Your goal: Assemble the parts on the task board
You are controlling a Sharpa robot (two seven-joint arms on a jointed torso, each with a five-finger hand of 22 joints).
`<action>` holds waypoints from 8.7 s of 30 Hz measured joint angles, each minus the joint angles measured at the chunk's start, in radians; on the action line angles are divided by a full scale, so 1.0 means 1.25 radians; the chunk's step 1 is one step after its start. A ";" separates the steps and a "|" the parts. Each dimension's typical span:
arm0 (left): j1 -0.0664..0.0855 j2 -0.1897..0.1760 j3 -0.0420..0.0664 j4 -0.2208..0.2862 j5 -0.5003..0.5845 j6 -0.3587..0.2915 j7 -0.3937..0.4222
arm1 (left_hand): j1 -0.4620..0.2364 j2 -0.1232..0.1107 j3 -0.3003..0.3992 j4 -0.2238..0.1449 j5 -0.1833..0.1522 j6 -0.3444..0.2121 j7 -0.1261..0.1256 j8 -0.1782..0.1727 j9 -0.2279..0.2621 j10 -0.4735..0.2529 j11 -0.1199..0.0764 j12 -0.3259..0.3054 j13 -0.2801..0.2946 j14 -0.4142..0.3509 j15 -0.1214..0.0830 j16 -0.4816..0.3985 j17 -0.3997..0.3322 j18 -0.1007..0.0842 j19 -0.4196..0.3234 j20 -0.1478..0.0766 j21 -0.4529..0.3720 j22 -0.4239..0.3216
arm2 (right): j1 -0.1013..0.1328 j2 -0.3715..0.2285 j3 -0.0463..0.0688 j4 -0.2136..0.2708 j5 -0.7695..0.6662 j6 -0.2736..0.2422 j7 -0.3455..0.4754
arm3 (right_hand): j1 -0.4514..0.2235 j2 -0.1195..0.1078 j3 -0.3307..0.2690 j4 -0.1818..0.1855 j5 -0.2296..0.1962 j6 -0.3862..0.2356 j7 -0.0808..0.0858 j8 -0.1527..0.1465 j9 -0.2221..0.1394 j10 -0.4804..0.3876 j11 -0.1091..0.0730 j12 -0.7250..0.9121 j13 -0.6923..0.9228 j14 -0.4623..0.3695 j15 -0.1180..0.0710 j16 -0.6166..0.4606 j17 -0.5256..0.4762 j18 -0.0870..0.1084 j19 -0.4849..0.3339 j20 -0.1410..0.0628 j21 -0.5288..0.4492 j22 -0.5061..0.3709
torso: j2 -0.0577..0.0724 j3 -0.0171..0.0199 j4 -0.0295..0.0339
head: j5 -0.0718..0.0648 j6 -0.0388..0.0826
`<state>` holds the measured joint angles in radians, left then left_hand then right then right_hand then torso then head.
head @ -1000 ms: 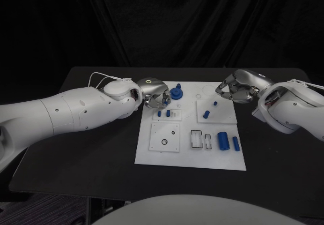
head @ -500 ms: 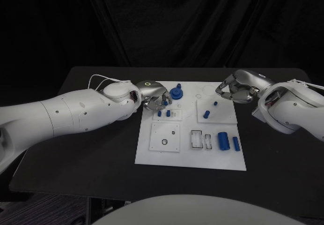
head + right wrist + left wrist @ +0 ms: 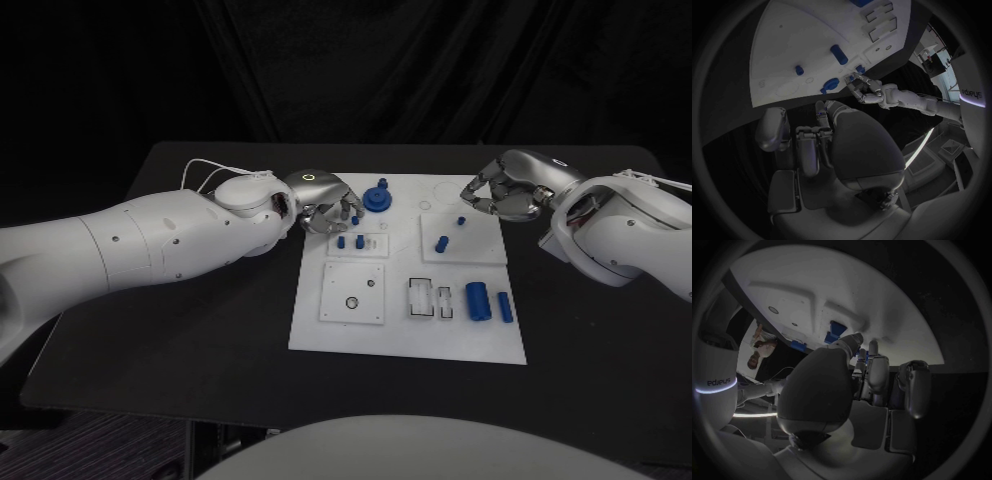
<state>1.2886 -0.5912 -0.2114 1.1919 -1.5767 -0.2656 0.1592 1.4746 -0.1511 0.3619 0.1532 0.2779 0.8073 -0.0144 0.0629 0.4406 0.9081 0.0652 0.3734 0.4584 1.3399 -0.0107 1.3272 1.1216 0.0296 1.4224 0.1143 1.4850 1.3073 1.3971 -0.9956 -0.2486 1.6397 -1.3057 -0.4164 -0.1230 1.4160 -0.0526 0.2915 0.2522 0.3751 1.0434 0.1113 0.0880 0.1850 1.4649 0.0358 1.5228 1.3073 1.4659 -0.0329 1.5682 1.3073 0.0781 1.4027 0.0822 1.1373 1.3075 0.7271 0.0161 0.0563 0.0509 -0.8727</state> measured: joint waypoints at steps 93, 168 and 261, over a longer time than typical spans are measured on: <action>-0.047 -0.296 0.000 0.326 1.137 0.151 0.413 | -0.102 0.300 -0.453 0.102 0.171 -0.401 0.004 -0.022 -0.326 -0.620 0.020 -0.159 -0.339 -1.049 0.128 -1.059 -0.892 0.106 -1.134 0.126 -1.179 -1.034 | -0.037 0.008 0.000 -0.043 -0.319 0.109 -0.063 | 0.004 -0.128 0.179 -0.093 -0.111 -0.081 -0.010 0.019 0.063 -0.494 0.037 -0.813 -0.622 -0.128 0.029 -0.316 -0.095 0.075 -0.227 0.019 -0.471 0.000 | 0.021 -0.0525 0.0275 | -0.123 0.028; -0.068 -0.288 -0.001 0.308 1.138 0.175 0.414 | -0.059 0.297 -0.435 0.079 0.218 -0.341 0.059 -0.018 -0.319 -0.605 0.053 -0.114 -0.334 -0.997 0.169 -1.022 -0.878 0.106 -1.123 0.143 -1.179 -1.030 | -0.040 0.018 0.001 -0.042 -0.311 0.039 -0.020 | 0.060 -0.085 0.167 -0.172 -0.082 0.006 0.014 0.097 0.174 -0.383 0.043 -0.837 -0.687 -0.122 0.019 -0.385 -0.183 0.075 -0.207 0.007 -0.437 0.000 | 0.022 -0.0533 0.0285 | -0.111 0.010; -0.095 -0.269 0.000 0.292 1.139 0.193 0.415 | -0.045 0.296 -0.418 0.063 0.222 -0.314 0.112 -0.015 -0.316 -0.605 0.047 -0.108 -0.334 -0.994 0.172 -1.012 -0.878 0.106 -1.117 0.143 -1.176 -1.030 | -0.054 0.131 0.001 0.121 -0.277 0.148 0.009 | 0.055 -0.081 0.150 -0.154 -0.105 -0.012 0.017 0.067 0.170 -0.334 0.020 -0.868 -0.708 -0.130 0.021 -0.403 -0.199 0.075 -0.216 0.013 -0.439 0.000 | 0.021 -0.0516 0.0279 | -0.042 0.000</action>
<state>1.1695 -0.9277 -0.2120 1.5568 -0.1535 -0.0243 0.6773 1.4184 0.2188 -0.1608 0.2316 0.5549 0.4145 0.1252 0.0435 0.0453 0.1523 0.1239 0.2390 0.0406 0.0971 0.2037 0.0622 0.0245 0.1622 0.0260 0.2928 0.0148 0.0198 1.3291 -0.8317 -0.2479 1.7907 -1.6515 -0.2313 -0.1114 1.4852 -0.1539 0.4788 0.0594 0.2433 1.0288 0.1327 0.1720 0.3974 1.0470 0.0610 0.4383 0.4220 1.3032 -0.0062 1.0649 1.0589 0.1721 1.1329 0.0983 0.5886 1.3073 0.7539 -0.0484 0.0912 -0.0018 -0.8728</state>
